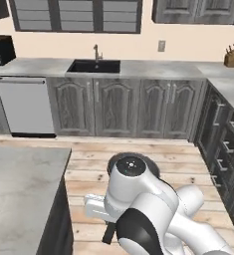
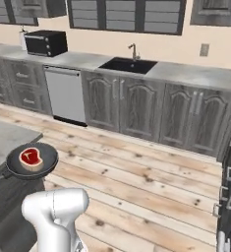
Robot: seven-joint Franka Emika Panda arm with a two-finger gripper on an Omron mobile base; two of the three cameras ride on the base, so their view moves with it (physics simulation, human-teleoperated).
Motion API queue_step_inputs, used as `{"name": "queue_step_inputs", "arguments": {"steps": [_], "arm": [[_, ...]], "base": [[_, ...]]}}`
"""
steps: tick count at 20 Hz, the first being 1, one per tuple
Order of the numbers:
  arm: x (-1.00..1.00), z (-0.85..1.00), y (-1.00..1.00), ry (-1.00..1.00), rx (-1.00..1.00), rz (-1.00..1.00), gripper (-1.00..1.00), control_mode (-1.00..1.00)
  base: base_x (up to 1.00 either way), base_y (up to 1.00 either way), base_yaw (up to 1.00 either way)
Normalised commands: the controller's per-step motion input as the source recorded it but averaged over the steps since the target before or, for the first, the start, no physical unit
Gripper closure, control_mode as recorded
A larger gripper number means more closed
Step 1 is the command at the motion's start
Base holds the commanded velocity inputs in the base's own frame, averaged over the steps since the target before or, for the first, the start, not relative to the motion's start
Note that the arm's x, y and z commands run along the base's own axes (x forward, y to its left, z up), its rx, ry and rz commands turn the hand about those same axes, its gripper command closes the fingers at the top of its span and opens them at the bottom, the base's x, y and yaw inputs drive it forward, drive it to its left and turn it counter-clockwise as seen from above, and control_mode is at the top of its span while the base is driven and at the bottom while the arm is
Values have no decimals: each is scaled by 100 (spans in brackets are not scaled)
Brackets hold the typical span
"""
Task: Pick up the pan with the steak in it and place it on the dining table. Then place the steak on the plate.
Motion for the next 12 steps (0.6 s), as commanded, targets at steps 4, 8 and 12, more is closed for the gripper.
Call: {"name": "queue_step_inputs", "arguments": {"steps": [4, 8, 12], "arm": [[0, 0, 0, 0, 0, 0, 100, 100], [0, 0, 0, 0, 0, 0, 100, 100], [0, 0, 0, 0, 0, 0, 100, 100]], "base": [[0, 0, 50], [0, 0, 50], [0, 0, 50]]}}
